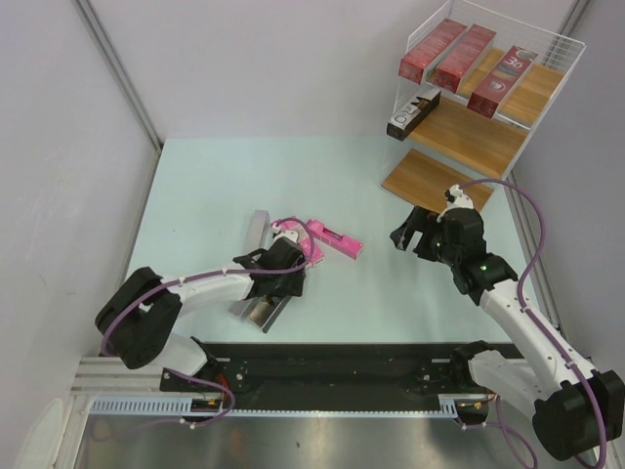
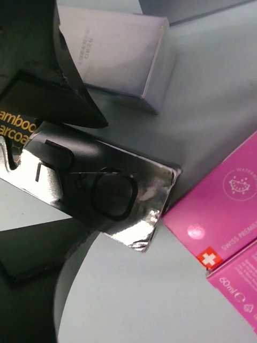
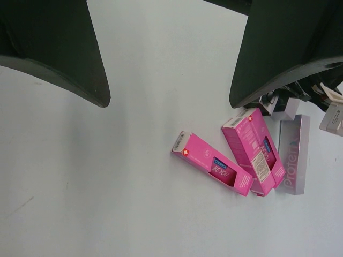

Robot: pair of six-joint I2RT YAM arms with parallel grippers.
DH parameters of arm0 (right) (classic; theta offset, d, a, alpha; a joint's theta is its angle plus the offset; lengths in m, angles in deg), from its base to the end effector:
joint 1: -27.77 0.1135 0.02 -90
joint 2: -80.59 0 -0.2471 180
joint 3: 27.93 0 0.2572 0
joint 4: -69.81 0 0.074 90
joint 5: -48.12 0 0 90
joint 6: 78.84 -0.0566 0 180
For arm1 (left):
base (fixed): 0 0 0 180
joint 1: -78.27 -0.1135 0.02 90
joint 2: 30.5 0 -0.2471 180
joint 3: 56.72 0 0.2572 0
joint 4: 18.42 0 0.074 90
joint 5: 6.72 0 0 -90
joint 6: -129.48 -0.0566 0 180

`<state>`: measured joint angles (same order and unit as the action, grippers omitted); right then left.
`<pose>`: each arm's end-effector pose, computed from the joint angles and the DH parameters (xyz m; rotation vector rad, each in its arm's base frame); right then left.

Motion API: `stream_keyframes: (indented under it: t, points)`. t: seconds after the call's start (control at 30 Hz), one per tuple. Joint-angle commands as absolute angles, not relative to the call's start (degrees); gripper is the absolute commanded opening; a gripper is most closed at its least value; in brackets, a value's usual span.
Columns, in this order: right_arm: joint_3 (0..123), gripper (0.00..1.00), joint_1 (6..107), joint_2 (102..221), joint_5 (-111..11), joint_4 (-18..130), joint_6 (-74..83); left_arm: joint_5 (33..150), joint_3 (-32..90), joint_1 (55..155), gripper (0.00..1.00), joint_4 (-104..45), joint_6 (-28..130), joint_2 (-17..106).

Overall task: Place and organize the toothpastes onto the shelf
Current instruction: Pick up the toothpaste from the center of the board.

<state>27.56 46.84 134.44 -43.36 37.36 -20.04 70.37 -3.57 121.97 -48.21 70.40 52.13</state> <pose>0.2296 0.0809 0.2535 0.2122 2.1469 0.5457 0.2099 -0.1831 0.1210 0.2071 2.5683 -0.1972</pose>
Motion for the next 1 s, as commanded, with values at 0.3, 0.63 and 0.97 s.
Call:
stream_keyframes:
  t: [0.3, 0.63, 0.97]
  points:
    - [27.2, 1.00, 47.0, 134.4, -44.5, 39.3, -18.9, 71.1, -3.0, 122.6, 0.47, -45.1, 69.5, 51.2]
    - [27.2, 1.00, 47.7, 135.3, -55.8, 44.4, -19.9, 71.5, 4.2, 124.4, 0.40, -45.9, 64.1, 44.6]
    - [27.2, 1.00, 53.3, 139.1, -65.9, 54.6, -24.3, 72.5, 13.8, 130.6, 0.39, -45.5, 62.2, 47.1]
